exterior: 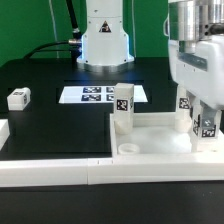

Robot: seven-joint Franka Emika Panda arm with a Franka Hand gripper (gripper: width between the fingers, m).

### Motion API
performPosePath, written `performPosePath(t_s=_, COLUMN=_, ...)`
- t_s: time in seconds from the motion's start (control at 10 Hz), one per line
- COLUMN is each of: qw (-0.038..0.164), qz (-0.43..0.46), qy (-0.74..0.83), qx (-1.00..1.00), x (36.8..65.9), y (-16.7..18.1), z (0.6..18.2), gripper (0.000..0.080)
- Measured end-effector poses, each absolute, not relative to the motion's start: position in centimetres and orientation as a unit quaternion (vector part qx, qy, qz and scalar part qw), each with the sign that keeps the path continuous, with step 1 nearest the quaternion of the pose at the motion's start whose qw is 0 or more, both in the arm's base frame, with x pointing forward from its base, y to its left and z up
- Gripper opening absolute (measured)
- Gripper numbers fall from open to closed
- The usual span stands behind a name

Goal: Assemble square table

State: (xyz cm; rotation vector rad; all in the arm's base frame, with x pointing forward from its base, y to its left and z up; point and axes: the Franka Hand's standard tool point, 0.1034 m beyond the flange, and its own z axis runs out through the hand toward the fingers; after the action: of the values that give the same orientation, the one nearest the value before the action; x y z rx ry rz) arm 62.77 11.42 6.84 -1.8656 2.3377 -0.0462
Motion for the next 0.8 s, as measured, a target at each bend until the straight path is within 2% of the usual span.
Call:
performPosePath(t_s=0.2, qw=0.083, qz=-0.010, qy=0.843, qx=-0.531, x=62.58, y=11.41, z=6.76, gripper=0.0300)
performPosePath(t_s=0.6, qw=0.078, qz=-0.011, qy=0.853, qx=-0.515, x=62.43, y=10.99, z=6.75, gripper=0.0304)
performPosePath(t_s=0.7, qw=0.078, qz=-0.011, qy=0.853, qx=-0.515, x=62.40, y=11.05, z=6.67, gripper=0.0361)
performPosePath(t_s=0.8, qw=0.077, qz=-0.012, qy=0.847, qx=-0.526, x=62.37, y=11.04, z=6.59, gripper=0.0496)
